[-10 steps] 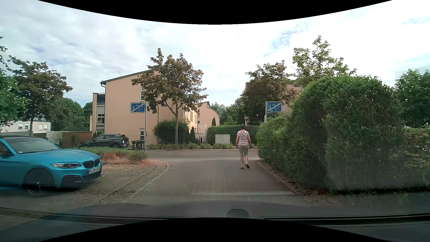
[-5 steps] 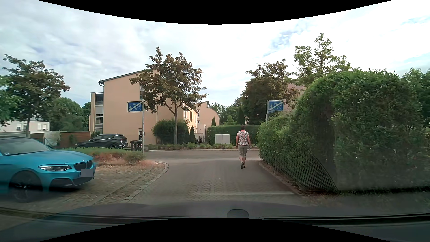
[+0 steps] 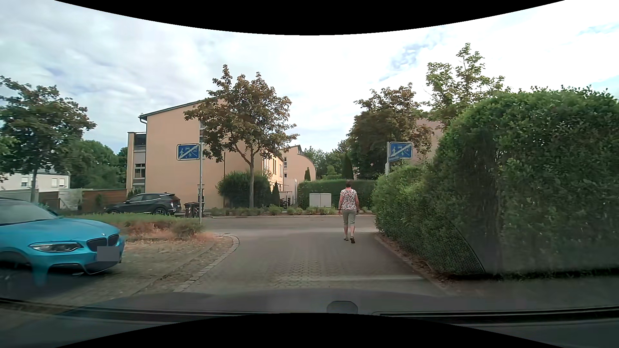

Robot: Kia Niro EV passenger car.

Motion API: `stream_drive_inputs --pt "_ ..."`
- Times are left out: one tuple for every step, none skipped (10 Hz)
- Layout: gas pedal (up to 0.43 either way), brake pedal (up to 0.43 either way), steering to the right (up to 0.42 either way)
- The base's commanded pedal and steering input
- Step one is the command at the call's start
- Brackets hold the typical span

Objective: Follow the waypoints while adhering to traffic rules and regulations

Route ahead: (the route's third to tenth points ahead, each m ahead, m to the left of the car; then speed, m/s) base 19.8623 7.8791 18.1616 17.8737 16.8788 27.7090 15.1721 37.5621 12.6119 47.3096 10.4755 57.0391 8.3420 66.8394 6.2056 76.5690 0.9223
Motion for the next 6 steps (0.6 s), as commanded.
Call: stream_drive_inputs --pt "0.0 0.018 0.0" --pt "0.0 0.012 0.0" --pt "0.0 0.018 0.001" --pt "0.0 0.018 0.002" --pt "0.0 0.018 0.001" --pt "0.0 0.012 0.0"
